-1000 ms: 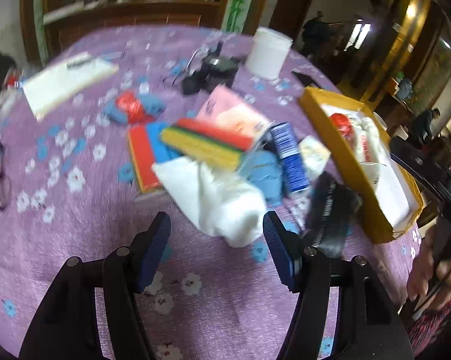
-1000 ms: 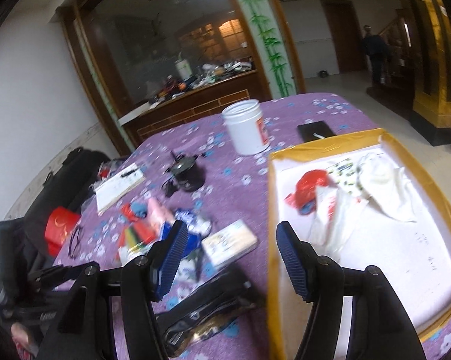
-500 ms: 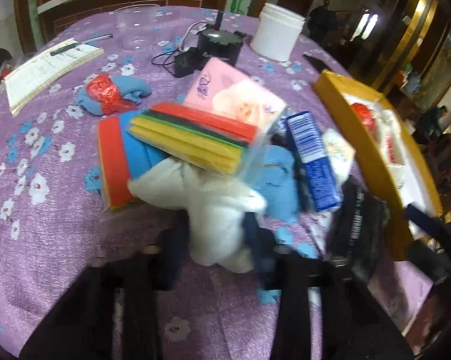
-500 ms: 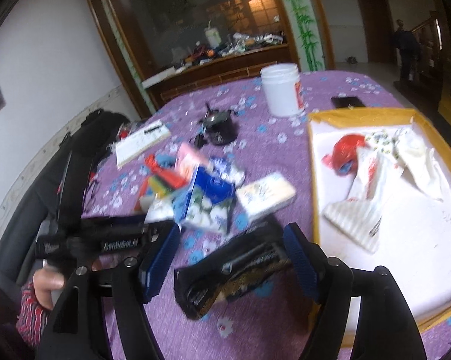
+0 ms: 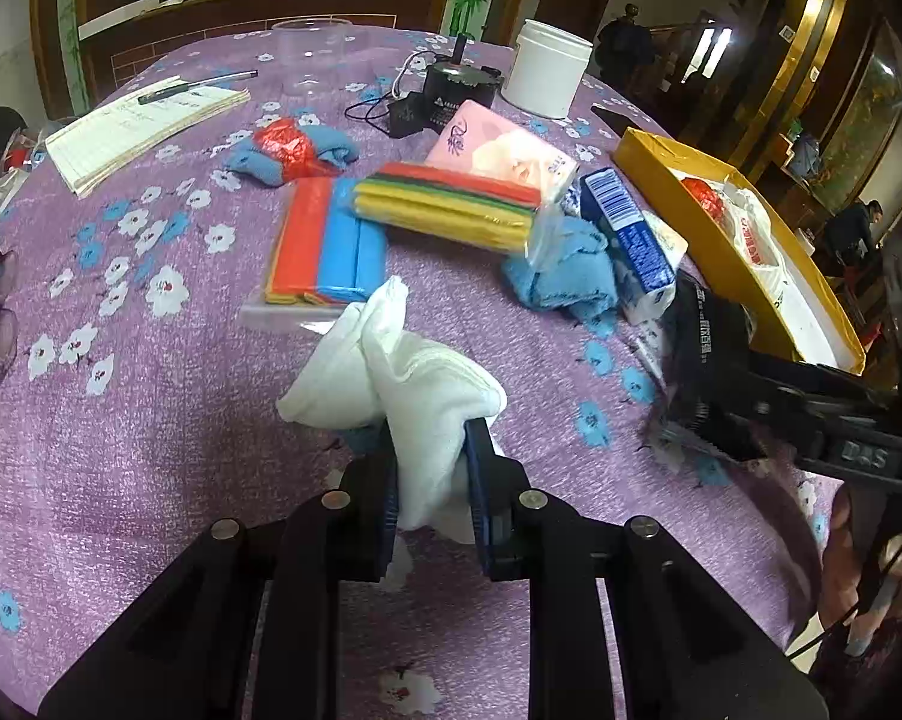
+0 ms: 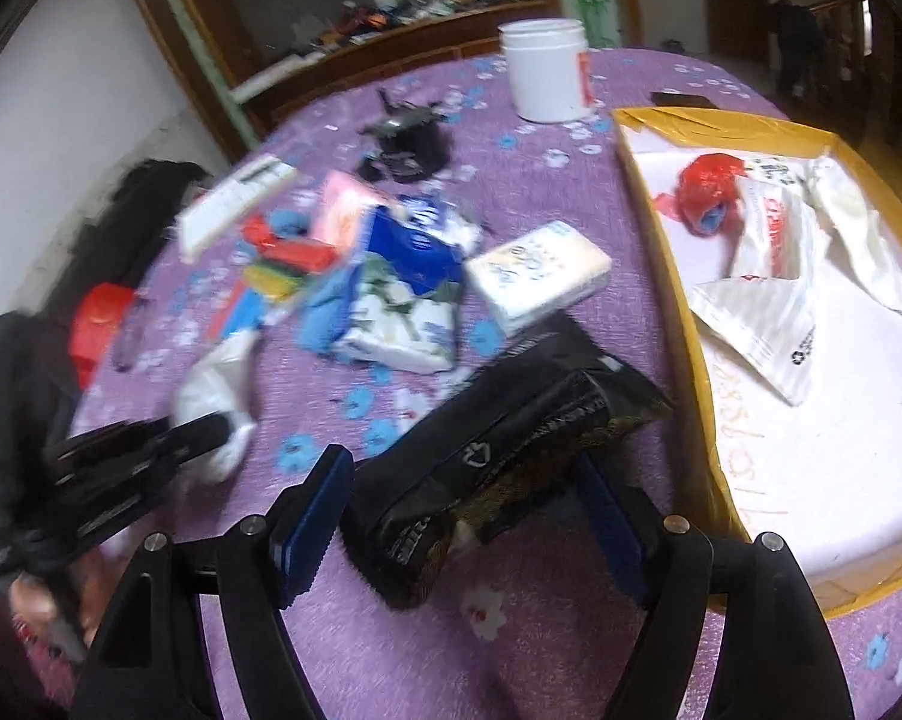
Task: Organize soft objects
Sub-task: 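Grasp the black snack bag with the right gripper while the left grasps the white socks, then carry the black bag and white socks into the yellow box and release them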
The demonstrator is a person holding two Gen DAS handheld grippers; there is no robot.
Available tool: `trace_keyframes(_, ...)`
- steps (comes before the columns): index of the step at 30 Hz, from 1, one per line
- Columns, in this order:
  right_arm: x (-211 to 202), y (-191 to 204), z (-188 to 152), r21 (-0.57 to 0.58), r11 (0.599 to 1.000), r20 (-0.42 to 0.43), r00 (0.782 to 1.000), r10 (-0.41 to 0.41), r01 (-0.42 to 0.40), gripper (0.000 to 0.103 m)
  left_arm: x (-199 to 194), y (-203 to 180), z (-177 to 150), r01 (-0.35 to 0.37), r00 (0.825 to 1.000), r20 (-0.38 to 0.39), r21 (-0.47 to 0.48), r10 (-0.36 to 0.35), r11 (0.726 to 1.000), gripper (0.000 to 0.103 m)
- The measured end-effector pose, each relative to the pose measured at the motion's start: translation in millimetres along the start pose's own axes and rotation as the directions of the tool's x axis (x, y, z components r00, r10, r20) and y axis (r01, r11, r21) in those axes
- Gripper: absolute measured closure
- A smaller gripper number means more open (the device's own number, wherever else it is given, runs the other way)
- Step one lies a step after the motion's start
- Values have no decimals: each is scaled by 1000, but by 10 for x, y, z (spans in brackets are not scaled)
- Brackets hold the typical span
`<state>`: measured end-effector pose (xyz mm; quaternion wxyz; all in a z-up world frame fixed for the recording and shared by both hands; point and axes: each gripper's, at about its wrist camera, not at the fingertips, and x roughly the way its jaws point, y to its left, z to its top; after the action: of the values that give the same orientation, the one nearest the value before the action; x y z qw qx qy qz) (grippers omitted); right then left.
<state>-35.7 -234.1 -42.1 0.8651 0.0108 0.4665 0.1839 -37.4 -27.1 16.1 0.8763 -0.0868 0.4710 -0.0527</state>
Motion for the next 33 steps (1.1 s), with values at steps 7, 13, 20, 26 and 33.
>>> trace_keyframes(7,257,163,59,-38,994,-1,995,-102,102,44,-25,7,-43,14,1000,24,9,-14,1000,85)
trace_keyframes(13,69,244,-36,-122,992,50,998,26,-19,57,-83,-48,-55,30,998,46,28,-31,999,85)
trace_keyframes(20,-141,421,-104,-199,978,143,985,97,-68,57,-156,-244,-39,38,996,80,73,-44,997,85)
trace_keyframes(26,-156,317,-97,-160,984,145,984,105,-81,56,-150,-364,-32,43,995,85,103,-52,994,86)
trace_keyframes(33,-146,280,-109,-146,986,144,984,106,-85,56,-127,-392,-23,37,996,74,106,-45,994,86)
